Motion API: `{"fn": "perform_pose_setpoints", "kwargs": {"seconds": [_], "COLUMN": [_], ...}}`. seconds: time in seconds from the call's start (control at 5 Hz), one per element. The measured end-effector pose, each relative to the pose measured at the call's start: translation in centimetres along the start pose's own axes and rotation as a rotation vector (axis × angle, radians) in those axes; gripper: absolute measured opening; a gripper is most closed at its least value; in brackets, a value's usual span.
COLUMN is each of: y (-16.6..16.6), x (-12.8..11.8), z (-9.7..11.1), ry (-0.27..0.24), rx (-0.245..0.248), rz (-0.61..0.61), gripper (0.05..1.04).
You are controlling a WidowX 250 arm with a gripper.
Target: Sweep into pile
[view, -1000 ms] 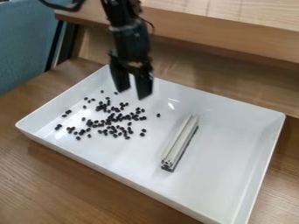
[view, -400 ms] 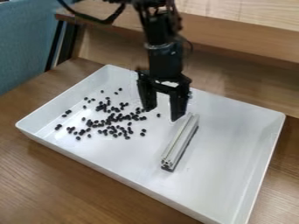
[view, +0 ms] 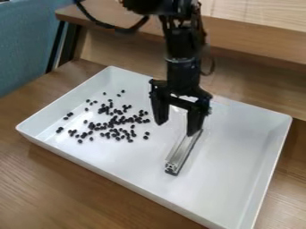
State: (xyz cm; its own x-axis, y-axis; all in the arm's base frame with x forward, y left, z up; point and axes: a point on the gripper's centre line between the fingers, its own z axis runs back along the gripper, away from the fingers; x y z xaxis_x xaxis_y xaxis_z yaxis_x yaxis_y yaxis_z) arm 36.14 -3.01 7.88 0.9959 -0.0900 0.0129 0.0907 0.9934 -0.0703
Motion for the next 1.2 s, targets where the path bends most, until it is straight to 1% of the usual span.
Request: {"fn": "perform_pose_setpoints", "kwargs": {"seconds": [0.4, 0.6, 0.8, 1.0, 1.2], "y": [0.1, 0.4, 0.0, -0.3, -0.2], "x": [0.7, 0.5, 0.6, 0.8, 0.6], "z": [-1.1, -2.7, -3.0, -4.0, -4.8], "ry": [-0.023, 0.006, 0.006, 0.008, -0.004], "rx": [0.002, 0.013, 0.022, 0.022, 0.025], "rz": [0.053, 0.07, 0.064, 0.06, 0.052], "gripper": [1.0, 0.999, 0.999, 0.97, 0.693]}}
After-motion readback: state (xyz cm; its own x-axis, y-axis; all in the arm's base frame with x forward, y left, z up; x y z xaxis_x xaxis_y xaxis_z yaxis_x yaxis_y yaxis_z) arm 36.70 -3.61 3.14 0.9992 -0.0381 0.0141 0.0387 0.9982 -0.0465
